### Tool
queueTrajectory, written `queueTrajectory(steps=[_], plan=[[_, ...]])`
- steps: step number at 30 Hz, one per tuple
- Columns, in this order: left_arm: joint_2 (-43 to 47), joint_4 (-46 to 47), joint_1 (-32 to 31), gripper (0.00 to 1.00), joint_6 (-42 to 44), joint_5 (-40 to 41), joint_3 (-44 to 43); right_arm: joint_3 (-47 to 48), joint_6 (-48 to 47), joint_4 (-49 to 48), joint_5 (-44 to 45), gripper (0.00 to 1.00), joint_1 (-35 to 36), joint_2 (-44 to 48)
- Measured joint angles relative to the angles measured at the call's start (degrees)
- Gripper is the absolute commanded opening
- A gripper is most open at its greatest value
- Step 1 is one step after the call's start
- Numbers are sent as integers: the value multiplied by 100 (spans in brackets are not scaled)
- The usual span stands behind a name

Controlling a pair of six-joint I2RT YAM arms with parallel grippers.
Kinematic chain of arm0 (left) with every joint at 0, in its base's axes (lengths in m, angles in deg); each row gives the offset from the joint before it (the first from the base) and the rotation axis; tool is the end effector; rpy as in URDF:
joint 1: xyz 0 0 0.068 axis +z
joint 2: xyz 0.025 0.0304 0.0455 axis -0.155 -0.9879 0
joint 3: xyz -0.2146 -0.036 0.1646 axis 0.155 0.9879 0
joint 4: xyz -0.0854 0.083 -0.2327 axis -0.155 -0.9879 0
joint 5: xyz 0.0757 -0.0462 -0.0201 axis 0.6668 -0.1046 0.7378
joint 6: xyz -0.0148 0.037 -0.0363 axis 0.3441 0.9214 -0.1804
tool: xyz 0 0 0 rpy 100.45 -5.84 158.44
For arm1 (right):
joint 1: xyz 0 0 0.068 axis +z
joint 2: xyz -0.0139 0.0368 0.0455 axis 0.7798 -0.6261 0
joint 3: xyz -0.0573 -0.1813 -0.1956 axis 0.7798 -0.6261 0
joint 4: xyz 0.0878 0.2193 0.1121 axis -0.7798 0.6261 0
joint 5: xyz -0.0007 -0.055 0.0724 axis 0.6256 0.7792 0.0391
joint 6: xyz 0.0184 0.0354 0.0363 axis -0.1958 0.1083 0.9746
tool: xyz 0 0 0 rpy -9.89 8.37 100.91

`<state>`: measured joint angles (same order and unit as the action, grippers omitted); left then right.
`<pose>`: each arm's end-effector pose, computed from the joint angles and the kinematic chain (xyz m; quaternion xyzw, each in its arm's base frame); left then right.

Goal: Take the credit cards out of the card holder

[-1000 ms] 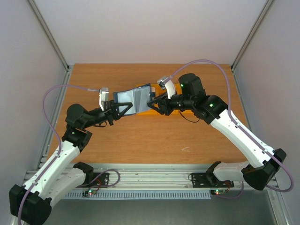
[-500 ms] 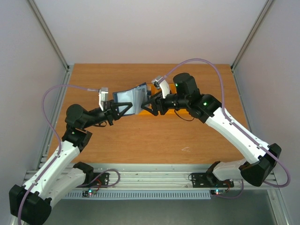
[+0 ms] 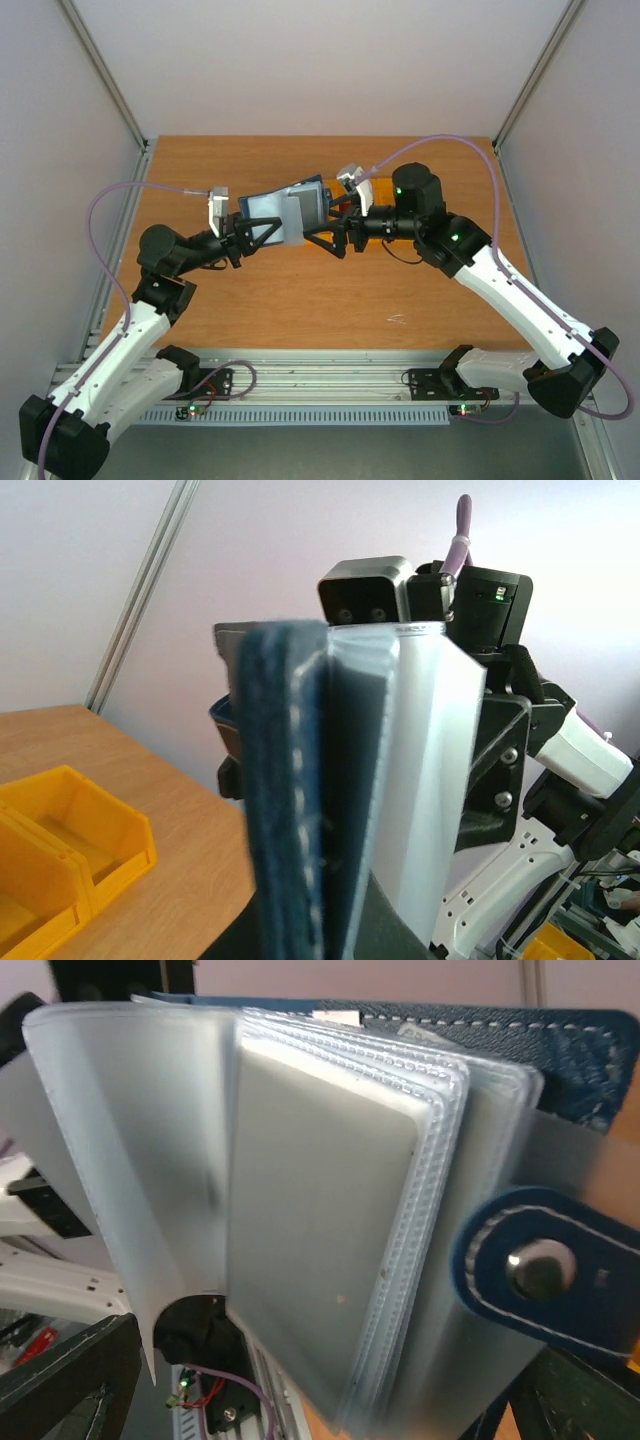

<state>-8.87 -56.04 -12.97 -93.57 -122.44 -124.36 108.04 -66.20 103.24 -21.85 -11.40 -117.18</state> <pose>0.1636 -0.0942 0.3489 0.2419 0.5861 -0.5807 0.5107 0.1905 0.1852 0.3997 -0.5145 0.6140 0.3533 0.4832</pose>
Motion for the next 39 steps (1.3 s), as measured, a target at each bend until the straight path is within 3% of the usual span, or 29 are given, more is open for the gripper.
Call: queueTrajectory(steps=[9,18,31,39], plan=[[0,181,-4,0,9,-13,0,7,-205,168,-833,99,-575,160],[37,251,-33,0,28,-103,0,15,-354,566,-911,96,-977,293],[37,258,-37,0,52,-151,-2,299,-356,942,-737,86,-894,-105],[37,258,-37,0,52,-173,-2,444,-361,946,-723,87,-780,-308]])
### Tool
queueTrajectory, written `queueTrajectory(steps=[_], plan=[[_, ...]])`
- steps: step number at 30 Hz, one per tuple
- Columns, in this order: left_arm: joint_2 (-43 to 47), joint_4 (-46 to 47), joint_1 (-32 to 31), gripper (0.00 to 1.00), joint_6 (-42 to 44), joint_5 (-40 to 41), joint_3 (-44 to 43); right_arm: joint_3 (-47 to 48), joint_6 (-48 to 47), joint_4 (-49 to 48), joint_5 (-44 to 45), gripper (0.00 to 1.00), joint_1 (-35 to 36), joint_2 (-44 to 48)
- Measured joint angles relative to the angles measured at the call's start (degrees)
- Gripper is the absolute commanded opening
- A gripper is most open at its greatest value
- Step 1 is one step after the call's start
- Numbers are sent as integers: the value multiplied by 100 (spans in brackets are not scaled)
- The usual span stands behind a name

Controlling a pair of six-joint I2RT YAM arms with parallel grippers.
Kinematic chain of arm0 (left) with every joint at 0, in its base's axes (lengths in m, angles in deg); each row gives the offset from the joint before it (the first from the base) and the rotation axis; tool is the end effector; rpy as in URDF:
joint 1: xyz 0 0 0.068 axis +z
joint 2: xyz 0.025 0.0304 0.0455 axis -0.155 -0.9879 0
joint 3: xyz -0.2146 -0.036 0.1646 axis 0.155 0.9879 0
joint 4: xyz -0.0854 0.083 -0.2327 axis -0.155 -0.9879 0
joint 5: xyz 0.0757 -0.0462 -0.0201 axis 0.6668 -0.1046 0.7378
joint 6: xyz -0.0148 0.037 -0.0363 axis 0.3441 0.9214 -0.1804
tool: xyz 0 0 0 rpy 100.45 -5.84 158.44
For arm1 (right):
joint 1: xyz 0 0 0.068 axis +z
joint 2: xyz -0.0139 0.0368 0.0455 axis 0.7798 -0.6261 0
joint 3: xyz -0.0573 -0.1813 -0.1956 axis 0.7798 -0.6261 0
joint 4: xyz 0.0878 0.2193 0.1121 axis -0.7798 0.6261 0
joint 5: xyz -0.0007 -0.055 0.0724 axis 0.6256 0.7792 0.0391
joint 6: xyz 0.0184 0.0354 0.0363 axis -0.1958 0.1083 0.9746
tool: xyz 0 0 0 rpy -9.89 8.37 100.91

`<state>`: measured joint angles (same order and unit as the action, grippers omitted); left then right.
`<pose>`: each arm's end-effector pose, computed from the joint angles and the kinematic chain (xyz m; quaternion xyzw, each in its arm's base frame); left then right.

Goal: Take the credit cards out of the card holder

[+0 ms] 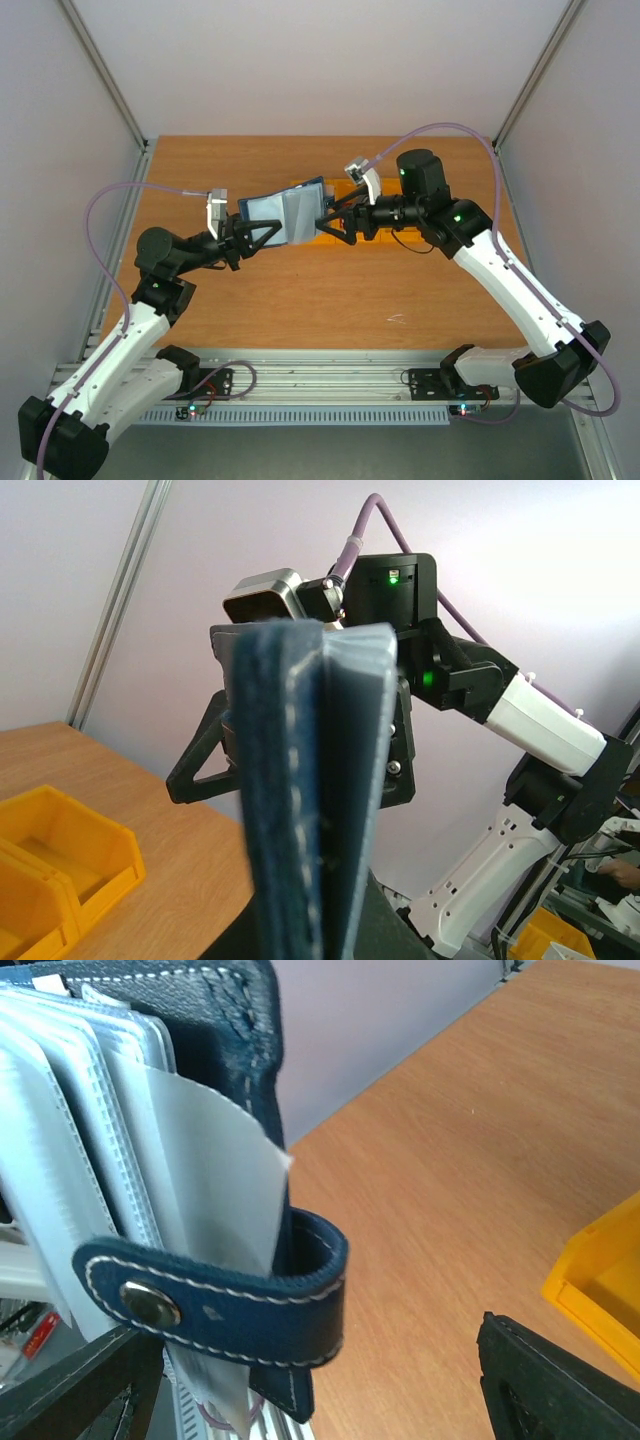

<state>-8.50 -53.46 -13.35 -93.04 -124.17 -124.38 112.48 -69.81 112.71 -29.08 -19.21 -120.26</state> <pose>0.1592 -0.0945 0.3540 0.2670 0.5641 -0.5838 0.5193 0.2146 0.1623 0.3980 -0.5115 0.6440 0.3581 0.4421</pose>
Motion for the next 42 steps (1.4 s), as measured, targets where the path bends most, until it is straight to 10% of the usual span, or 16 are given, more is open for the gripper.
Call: queueTrajectory(steps=[21,30,33,38,42], plan=[[-22,15,0,0,0,0,-4,621,96,-345,-24,89,938,-636],[-15,2,9,3,22,208,-4,1080,363,-223,223,21,1106,-780],[-15,-13,7,12,26,240,-2,1095,407,-179,308,4,1117,-761],[-13,-52,-2,59,87,243,-2,964,417,-122,527,1,1172,-599],[-7,-85,7,76,125,254,-2,890,374,219,946,1,1180,-363]])
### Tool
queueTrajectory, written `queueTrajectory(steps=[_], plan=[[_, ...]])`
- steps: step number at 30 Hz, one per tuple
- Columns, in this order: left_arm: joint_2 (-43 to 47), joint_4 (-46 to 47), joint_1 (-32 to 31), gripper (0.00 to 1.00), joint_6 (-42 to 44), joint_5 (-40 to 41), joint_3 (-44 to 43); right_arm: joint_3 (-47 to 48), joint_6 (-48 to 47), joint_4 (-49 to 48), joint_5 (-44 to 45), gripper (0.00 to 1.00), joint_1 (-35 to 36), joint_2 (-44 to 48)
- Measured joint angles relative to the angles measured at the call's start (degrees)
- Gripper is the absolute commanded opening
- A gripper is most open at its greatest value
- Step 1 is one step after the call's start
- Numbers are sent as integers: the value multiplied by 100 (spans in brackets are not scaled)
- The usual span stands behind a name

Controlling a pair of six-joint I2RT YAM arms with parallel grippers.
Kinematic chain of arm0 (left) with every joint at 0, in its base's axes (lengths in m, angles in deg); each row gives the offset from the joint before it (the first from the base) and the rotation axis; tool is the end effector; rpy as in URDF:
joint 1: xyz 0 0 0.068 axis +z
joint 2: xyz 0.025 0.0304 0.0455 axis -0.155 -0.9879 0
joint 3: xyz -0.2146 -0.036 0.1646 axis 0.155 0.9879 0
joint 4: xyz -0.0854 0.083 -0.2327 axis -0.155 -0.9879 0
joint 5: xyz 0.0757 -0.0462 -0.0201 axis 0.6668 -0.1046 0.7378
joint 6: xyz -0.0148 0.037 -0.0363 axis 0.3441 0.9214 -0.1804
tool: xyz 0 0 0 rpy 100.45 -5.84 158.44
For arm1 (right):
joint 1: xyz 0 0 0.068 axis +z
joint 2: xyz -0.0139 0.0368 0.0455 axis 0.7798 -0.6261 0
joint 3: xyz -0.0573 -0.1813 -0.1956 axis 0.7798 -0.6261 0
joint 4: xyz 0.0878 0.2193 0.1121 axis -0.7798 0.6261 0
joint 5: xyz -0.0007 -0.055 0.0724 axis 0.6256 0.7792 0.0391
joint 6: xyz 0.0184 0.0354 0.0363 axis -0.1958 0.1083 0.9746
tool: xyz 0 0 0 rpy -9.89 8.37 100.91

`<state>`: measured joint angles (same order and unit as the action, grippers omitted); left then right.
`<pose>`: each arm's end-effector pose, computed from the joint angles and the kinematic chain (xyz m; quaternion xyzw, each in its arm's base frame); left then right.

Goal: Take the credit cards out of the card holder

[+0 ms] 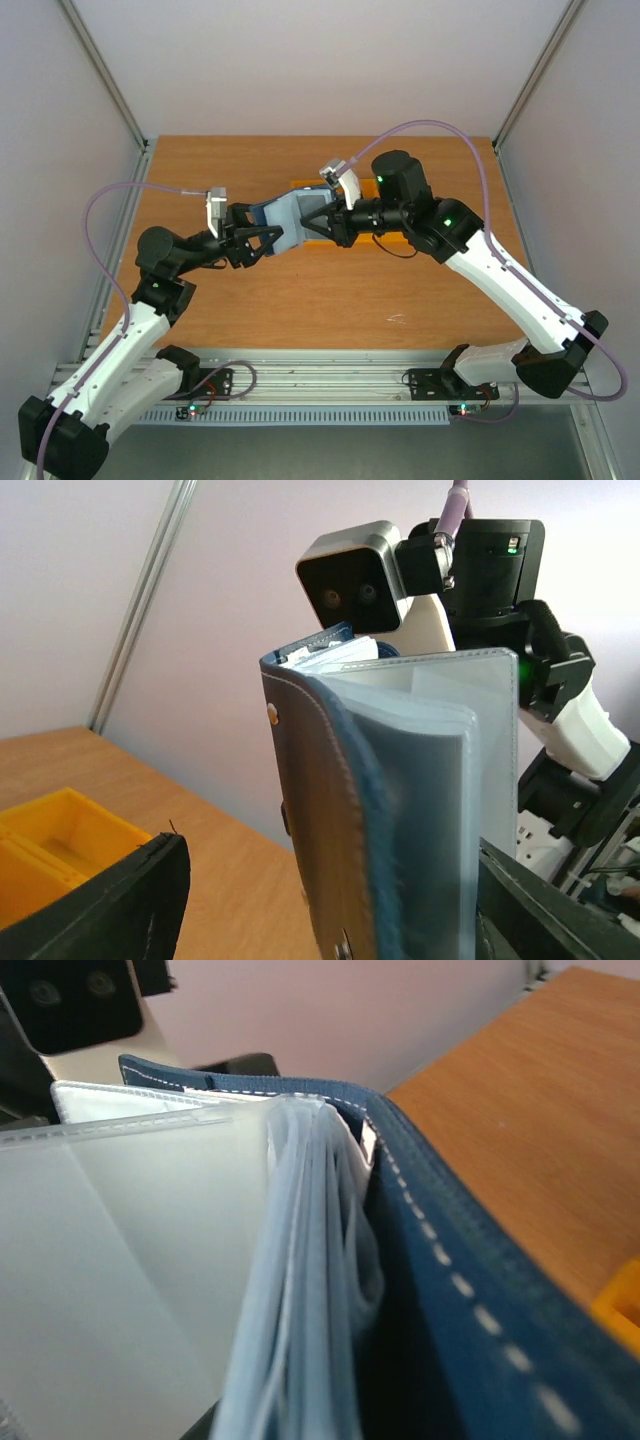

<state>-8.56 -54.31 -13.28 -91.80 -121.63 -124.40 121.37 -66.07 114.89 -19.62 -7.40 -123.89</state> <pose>0.1614 -0.0941 0.3530 0.2531 0.5698 -0.5716 0.5333 0.1898 0.2086 0.4274 -0.5307 0.6309 0.3544 0.4414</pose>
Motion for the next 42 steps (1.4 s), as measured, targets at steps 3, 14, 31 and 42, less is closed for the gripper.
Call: queueTrajectory(steps=[3,14,31,42], plan=[[4,24,4,82,-4,-127,0,7,-63,348,356,1,-4,175],[-136,63,-9,94,-387,-514,0,289,-142,942,540,1,22,94],[-153,-387,-42,0,-205,-125,0,199,-225,573,46,37,52,-153],[-153,-1043,-44,0,-562,903,155,-918,304,13,-315,63,-863,1200]])
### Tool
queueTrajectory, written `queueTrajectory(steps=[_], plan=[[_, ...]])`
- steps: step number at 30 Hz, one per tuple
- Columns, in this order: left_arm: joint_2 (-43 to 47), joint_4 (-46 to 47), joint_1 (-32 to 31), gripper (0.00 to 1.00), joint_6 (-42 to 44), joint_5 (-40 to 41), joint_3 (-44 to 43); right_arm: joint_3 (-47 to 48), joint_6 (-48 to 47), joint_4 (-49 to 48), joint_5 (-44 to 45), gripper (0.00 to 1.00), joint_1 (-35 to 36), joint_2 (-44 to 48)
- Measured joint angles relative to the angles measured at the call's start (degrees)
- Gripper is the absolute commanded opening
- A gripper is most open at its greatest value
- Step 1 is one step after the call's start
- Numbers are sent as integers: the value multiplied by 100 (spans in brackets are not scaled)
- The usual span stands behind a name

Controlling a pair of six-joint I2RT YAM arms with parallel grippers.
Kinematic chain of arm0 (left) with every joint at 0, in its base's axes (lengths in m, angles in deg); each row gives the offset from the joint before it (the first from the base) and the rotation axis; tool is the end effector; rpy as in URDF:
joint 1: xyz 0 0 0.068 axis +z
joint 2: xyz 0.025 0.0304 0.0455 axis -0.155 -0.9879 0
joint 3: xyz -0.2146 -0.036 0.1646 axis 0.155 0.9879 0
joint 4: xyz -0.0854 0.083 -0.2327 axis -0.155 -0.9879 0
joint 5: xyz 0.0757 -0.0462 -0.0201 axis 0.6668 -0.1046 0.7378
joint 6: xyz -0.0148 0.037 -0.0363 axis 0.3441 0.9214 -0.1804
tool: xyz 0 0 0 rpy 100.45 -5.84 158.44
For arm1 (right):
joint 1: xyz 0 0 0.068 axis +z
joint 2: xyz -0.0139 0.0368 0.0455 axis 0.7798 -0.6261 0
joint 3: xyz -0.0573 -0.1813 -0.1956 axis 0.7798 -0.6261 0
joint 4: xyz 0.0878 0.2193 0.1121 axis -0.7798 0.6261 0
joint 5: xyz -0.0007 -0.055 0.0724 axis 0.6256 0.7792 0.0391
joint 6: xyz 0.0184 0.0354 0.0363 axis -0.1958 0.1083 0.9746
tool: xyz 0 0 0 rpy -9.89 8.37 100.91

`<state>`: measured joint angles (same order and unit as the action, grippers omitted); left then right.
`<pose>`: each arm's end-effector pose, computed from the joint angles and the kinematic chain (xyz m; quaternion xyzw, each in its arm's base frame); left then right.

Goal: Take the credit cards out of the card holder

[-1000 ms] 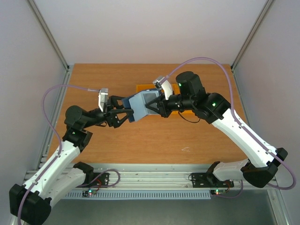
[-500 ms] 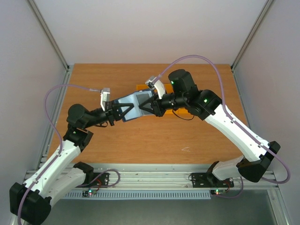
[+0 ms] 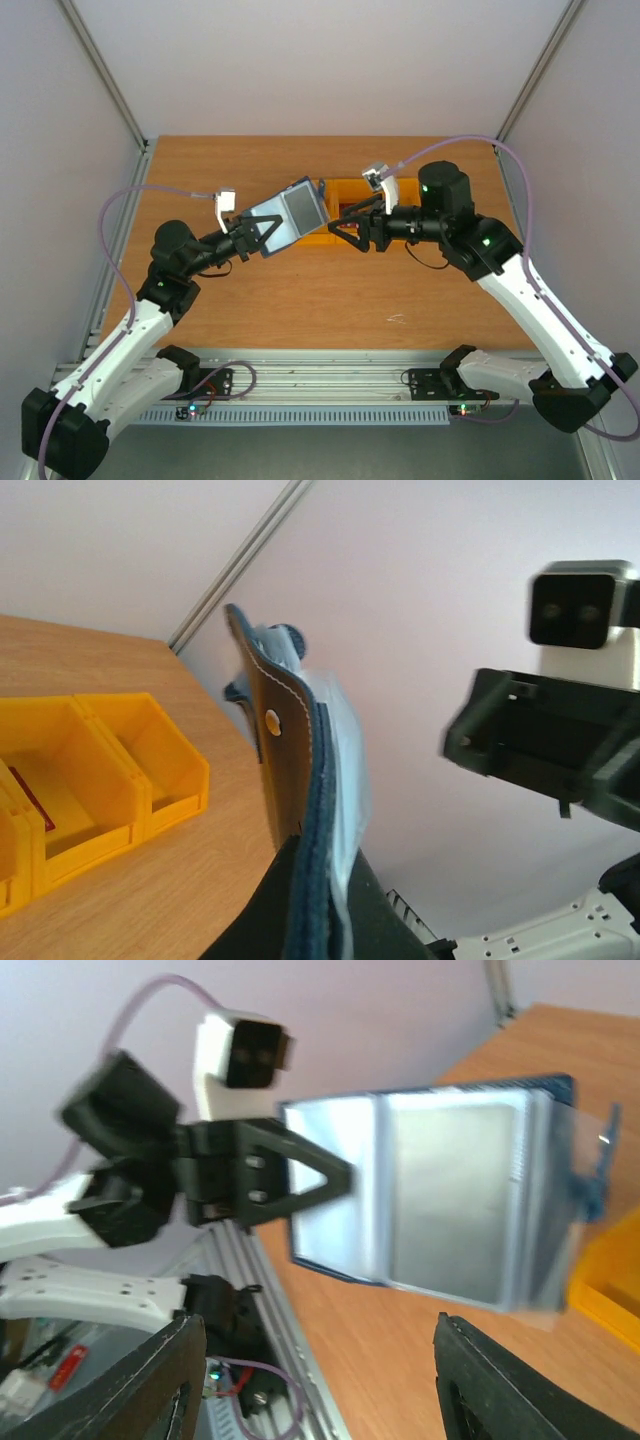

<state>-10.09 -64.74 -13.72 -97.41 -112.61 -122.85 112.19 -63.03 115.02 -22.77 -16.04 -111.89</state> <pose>0.1755 -0.0970 0.3219 0.1264 0.6677 -0.5632 0.4701 0.1721 0.1467 0.4247 -0.4745 0.6561 0.3532 0.4687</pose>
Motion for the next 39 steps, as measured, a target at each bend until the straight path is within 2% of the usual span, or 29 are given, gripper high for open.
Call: queueTrajectory(steps=[4,10,18,29,34,39], plan=[[-2,208,0,0,-81,-46,39,-92,302,-544,-439,59,2,146],[2,557,0,0,-87,-306,39,-76,955,-1027,-686,68,4,-564],[31,713,0,0,-157,-417,39,-103,1379,-1058,-522,75,4,-826],[31,804,0,0,-168,-501,39,-103,1438,-1008,-450,74,4,-844],[31,804,0,0,-168,-501,39,-105,1427,-929,-468,63,4,-844],[31,800,0,0,-166,-492,39,-109,1456,-1062,-750,44,20,-846]])
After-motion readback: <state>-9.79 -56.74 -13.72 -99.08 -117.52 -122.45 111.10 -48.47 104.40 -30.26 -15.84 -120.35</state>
